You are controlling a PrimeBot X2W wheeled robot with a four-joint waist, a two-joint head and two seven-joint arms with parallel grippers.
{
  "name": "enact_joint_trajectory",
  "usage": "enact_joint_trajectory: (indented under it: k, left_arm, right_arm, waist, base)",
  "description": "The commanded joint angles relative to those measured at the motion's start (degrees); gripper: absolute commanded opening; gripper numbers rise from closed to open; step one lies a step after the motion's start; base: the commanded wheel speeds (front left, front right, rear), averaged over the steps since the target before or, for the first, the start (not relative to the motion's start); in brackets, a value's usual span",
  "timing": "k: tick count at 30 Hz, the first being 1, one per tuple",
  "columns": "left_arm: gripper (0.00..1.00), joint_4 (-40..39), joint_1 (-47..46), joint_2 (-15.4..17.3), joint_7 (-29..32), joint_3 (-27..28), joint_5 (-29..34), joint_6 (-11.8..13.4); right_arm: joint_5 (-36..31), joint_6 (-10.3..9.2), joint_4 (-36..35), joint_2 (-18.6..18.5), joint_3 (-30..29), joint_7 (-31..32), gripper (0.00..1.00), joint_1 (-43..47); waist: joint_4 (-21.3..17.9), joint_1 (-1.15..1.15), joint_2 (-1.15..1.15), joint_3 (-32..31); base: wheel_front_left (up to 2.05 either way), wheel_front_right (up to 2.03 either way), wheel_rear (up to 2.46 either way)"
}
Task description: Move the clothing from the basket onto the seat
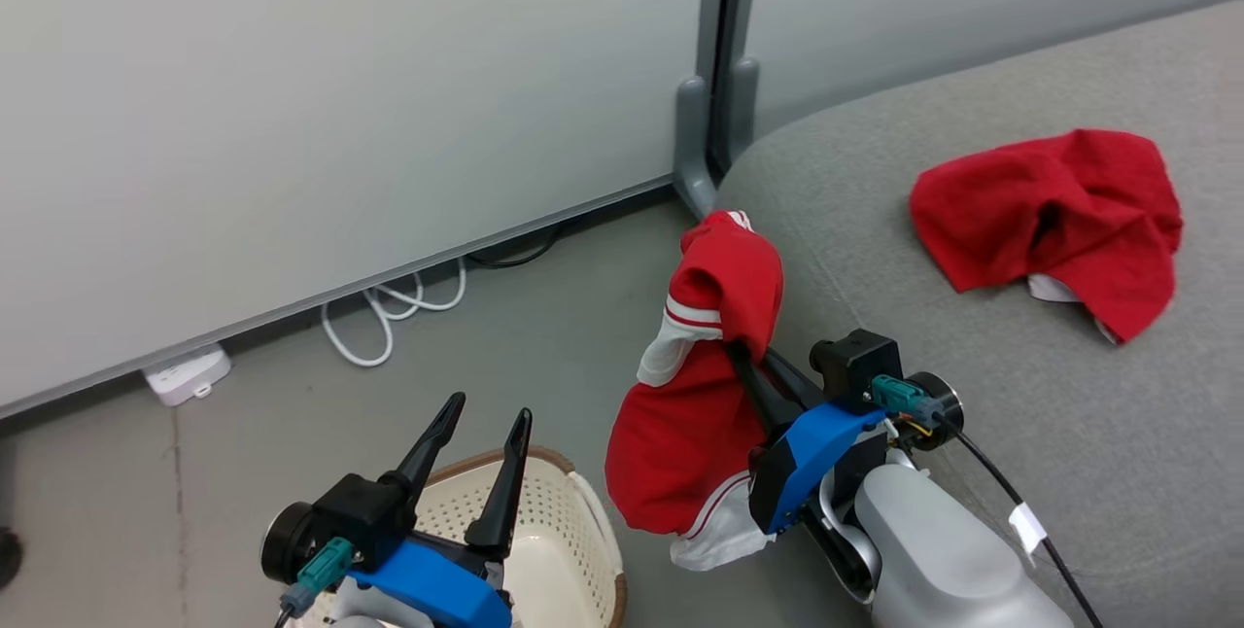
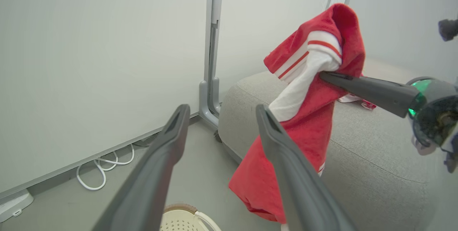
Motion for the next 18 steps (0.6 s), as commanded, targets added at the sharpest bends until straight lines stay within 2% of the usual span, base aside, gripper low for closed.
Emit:
enact_joint_trajectory:
  k: [1,11,18]
  left_arm:
    - [1.00,-0.1,-0.3,0.2,-0.2,-0.1,0.0,-0.2]
    - [1.00,-0.1,-0.8,0.4,-0.2,-1.0,-0.4,-0.2]
    - [1.00,0.3,-1.0,0.5,-0.2,-2.1,-0.7,-0.2]
  right_arm:
    - [-0.1,-0.02,-0.1,0.0,0.1,-0.1,0.00,-0.5]
    - [-0.7,-0.02,0.1,0.0,-0.8,-0.1,0.00,-0.5]
    - [-1.0,-0.02,0.1,0.0,-1.4,-0.1,0.00,0.4]
  waist:
    - [-4.1,0.00,0.00,0.3]
    - [-12.3,0.00,0.00,1.2]
    - [-13.8,0.00,0.00,1.1]
  base:
    - [0.00,0.00,0.00]
    - [0.00,0.00,0.00]
    - [0.00,0.00,0.00]
